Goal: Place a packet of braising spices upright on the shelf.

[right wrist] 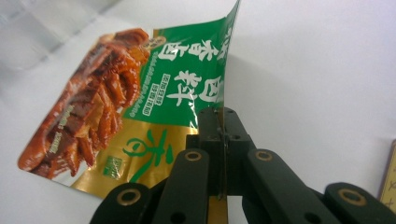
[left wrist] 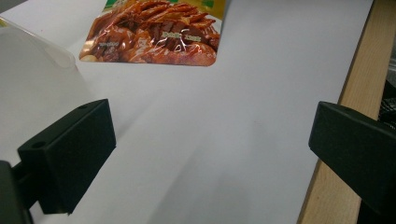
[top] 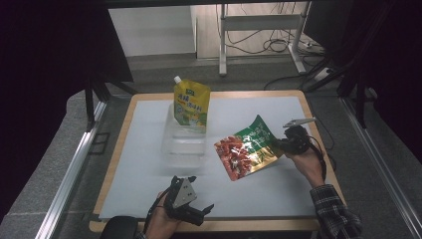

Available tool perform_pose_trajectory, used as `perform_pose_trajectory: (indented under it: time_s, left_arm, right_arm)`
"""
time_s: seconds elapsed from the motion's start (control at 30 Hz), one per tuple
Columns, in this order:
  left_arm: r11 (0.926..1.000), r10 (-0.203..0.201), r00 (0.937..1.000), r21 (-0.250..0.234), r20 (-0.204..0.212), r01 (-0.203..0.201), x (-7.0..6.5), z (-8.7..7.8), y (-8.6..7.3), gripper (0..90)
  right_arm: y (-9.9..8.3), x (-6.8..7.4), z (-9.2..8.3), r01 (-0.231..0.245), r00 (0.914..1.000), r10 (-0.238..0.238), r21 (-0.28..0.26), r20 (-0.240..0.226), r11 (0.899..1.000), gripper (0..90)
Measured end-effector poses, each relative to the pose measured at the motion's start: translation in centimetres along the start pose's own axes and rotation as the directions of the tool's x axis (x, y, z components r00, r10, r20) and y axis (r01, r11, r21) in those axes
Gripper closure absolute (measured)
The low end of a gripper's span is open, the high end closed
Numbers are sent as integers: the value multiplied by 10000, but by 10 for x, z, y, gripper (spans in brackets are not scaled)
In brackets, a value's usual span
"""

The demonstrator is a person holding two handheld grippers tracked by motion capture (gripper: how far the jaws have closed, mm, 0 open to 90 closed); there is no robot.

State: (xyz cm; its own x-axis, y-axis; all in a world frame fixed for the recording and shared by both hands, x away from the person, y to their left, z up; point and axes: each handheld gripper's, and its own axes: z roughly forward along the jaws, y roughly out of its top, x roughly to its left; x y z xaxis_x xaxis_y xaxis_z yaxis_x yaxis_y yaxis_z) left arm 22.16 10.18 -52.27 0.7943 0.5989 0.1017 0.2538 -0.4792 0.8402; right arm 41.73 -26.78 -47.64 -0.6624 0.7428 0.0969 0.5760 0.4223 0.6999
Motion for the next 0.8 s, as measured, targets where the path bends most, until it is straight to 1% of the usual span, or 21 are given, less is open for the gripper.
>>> perform_pose_trajectory:
  time_s: [0.17,0.43,0.6,0.8]
  left_arm:
    - [10000,8,10000,-19,-52,-8,0,0,0,4]
    - [10000,1,10000,-26,-98,-1,0,0,0,4]
    - [10000,22,9999,-15,-108,-22,-1,0,0,4]
    - [10000,8,9999,-38,-146,-9,0,0,0,5]
  right_arm:
    - [4,2,-6,26,9999,-29,-299,-108,9995,884]
    - [12,8,-16,186,9995,-203,-697,-239,9974,884]
    - [18,12,-21,348,9990,-370,-827,-253,9960,884]
    - [27,18,-29,489,9978,-533,-1041,-392,9934,884]
